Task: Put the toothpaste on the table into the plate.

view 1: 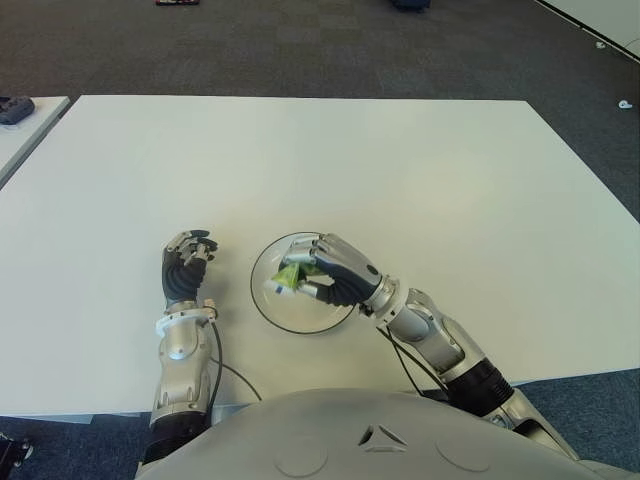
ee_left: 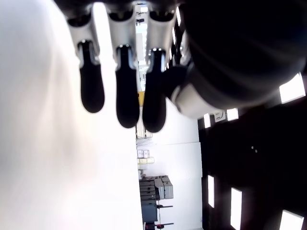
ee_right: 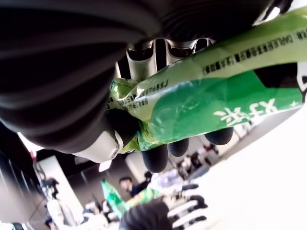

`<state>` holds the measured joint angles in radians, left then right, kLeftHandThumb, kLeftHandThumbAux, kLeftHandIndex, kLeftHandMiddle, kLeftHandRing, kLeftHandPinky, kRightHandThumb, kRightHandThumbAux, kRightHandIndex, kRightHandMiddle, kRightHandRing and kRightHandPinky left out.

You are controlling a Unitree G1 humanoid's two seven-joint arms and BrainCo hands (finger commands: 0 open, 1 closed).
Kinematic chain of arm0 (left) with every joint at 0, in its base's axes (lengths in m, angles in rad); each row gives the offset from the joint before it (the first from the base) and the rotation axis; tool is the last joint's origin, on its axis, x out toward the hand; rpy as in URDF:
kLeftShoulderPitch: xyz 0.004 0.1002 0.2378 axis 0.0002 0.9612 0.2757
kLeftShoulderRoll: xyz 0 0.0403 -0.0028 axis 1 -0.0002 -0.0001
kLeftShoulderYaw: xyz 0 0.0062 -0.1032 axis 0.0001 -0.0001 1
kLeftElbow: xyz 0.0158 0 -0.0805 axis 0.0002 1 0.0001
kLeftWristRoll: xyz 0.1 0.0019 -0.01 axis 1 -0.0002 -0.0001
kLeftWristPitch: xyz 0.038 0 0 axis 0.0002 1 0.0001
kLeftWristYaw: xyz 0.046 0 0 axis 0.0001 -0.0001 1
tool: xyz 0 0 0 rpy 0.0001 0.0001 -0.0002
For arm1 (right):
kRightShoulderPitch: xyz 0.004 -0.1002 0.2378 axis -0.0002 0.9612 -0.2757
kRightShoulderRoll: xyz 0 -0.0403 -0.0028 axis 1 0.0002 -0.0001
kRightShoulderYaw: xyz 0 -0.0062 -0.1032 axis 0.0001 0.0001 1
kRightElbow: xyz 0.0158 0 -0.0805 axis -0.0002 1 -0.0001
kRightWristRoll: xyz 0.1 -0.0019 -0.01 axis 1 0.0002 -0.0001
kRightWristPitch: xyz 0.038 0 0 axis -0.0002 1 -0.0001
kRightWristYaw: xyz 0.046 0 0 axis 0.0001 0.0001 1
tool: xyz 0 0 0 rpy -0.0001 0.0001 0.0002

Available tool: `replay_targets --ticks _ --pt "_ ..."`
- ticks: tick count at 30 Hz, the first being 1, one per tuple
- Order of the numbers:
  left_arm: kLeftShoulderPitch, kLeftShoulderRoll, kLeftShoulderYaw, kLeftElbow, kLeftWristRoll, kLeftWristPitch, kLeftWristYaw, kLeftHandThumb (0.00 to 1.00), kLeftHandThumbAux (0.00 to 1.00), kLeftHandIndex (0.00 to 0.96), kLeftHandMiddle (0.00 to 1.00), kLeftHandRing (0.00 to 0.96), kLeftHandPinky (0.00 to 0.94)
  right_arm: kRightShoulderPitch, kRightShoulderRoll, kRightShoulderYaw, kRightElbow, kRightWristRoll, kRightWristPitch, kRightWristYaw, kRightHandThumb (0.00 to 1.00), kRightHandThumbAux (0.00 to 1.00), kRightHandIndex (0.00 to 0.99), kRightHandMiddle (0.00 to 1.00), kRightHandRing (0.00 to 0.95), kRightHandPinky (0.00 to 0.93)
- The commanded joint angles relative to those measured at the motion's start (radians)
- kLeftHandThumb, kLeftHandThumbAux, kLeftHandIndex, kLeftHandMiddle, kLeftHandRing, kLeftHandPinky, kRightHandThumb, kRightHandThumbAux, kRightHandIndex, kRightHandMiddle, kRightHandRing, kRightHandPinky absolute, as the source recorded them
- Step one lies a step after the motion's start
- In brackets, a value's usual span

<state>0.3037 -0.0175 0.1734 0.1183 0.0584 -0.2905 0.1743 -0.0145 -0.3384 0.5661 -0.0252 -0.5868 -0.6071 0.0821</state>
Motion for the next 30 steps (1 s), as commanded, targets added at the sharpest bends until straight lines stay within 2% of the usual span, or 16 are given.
replay_targets --ticks 1,5,12,19,22,25,26,27,28,29,30 --pt "-0.001 -0.003 -0.008 0.01 0.006 -0.001 0.007 0.705 0.716 0.429 0.54 0.518 0.487 -0.015 -0.012 0.044 0.045 -0.088 0.009 0.039 0.734 0.71 0.441 0.875 0.878 0.892" --pt "0.001 -0.004 -0.006 0.01 0.004 -0.005 0.006 0.705 0.717 0.429 0.532 0.509 0.482 -0.031 -0.006 0.063 0.1 -0.161 0.015 0.023 0.733 0.71 0.441 0.879 0.886 0.9" --pt "0.005 -0.007 -0.006 0.006 0.0 -0.007 0.004 0.705 0.717 0.428 0.523 0.504 0.478 -0.064 -0.002 0.065 0.155 -0.208 0.062 0.05 0.728 0.71 0.441 0.88 0.883 0.892" --pt "0.003 -0.003 -0.009 0.009 0.004 -0.01 0.002 0.704 0.717 0.428 0.521 0.502 0.472 -0.076 0.005 0.072 0.189 -0.248 0.102 0.029 0.724 0.711 0.441 0.873 0.87 0.868" --pt "0.003 -0.002 -0.009 0.006 0.004 -0.008 0.0 0.704 0.717 0.428 0.521 0.501 0.472 -0.074 0.007 0.074 0.187 -0.266 0.123 0.023 0.715 0.712 0.437 0.828 0.818 0.803" --pt "0.003 -0.001 -0.008 0.005 0.002 -0.006 -0.001 0.705 0.717 0.428 0.523 0.502 0.476 -0.074 0.01 0.077 0.187 -0.276 0.143 0.027 0.704 0.713 0.429 0.756 0.742 0.719" --pt "0.003 -0.001 -0.008 0.005 0.001 -0.005 -0.002 0.705 0.717 0.428 0.525 0.503 0.478 -0.075 0.01 0.079 0.187 -0.279 0.149 0.029 0.608 0.653 0.36 0.61 0.61 0.614" --pt "0.003 -0.001 -0.007 0.004 -0.001 -0.004 -0.003 0.705 0.717 0.428 0.526 0.504 0.48 -0.078 0.008 0.082 0.187 -0.293 0.154 0.025 0.544 0.616 0.315 0.515 0.525 0.546" --pt "0.003 -0.001 -0.007 0.003 -0.002 -0.002 -0.003 0.705 0.717 0.429 0.528 0.506 0.481 -0.081 0.006 0.085 0.187 -0.303 0.157 0.022 0.477 0.58 0.237 0.389 0.401 0.43" --pt "0.003 -0.002 -0.007 0.001 -0.004 0.001 -0.003 0.705 0.717 0.429 0.529 0.507 0.481 -0.085 -0.001 0.088 0.183 -0.318 0.158 0.015 0.452 0.567 0.209 0.344 0.356 0.388" --pt "0.002 -0.002 -0.006 0.001 -0.005 0.003 -0.004 0.705 0.717 0.429 0.53 0.507 0.482 -0.09 -0.005 0.089 0.181 -0.328 0.158 0.01 0.401 0.541 0.14 0.231 0.231 0.256"
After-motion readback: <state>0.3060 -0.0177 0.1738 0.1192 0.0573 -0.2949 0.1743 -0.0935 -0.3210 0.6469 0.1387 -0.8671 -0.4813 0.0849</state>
